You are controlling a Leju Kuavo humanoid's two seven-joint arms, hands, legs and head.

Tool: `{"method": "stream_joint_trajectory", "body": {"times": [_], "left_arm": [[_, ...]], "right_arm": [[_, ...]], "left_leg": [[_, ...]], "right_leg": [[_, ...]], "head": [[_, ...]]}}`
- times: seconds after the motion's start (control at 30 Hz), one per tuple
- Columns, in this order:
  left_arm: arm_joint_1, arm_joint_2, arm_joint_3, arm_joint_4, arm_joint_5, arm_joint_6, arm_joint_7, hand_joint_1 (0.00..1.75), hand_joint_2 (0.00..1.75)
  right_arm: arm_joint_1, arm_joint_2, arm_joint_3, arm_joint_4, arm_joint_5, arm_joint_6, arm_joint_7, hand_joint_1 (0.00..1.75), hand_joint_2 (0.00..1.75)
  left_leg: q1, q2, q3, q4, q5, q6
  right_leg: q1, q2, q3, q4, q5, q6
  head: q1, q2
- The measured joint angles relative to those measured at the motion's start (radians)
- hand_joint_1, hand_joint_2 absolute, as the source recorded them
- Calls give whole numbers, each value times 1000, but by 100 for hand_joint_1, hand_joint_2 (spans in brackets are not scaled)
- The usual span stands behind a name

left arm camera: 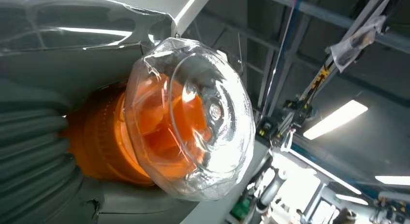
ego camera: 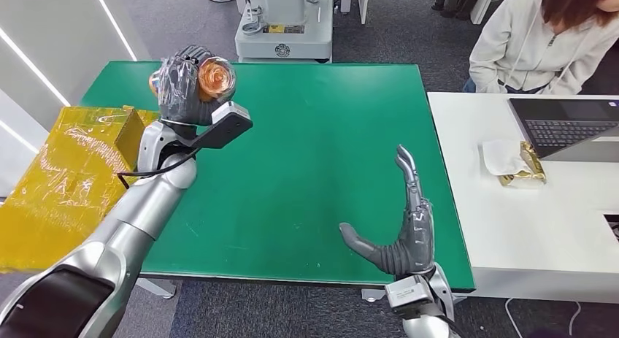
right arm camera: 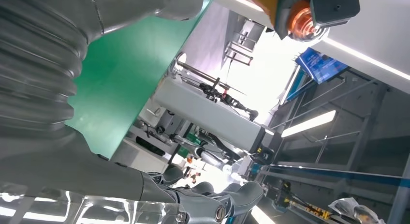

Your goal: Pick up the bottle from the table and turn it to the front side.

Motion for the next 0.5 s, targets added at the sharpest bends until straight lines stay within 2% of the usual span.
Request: {"method": "stream_joint_trajectory", "body": {"times": [0.2,0.4,0.5], "left_arm": [[-31,31,1,12,-83,33,20,172,175],[-39,41,13,25,-136,41,29,175,175],[-38,47,14,27,-285,72,87,175,175]], "right_arm": [[0,-8,3,-8,-22,-3,2,0,175],[0,-16,4,-9,-37,-2,2,0,175],[-2,-19,6,-8,-51,1,1,0,175]], "left_leg": [[0,0,0,0,0,0],[0,0,0,0,0,0],[0,0,0,0,0,0]], "right_leg": [[0,0,0,0,0,0],[0,0,0,0,0,0],[0,0,0,0,0,0]], "head": [[0,0],[0,0],[0,0]]}}
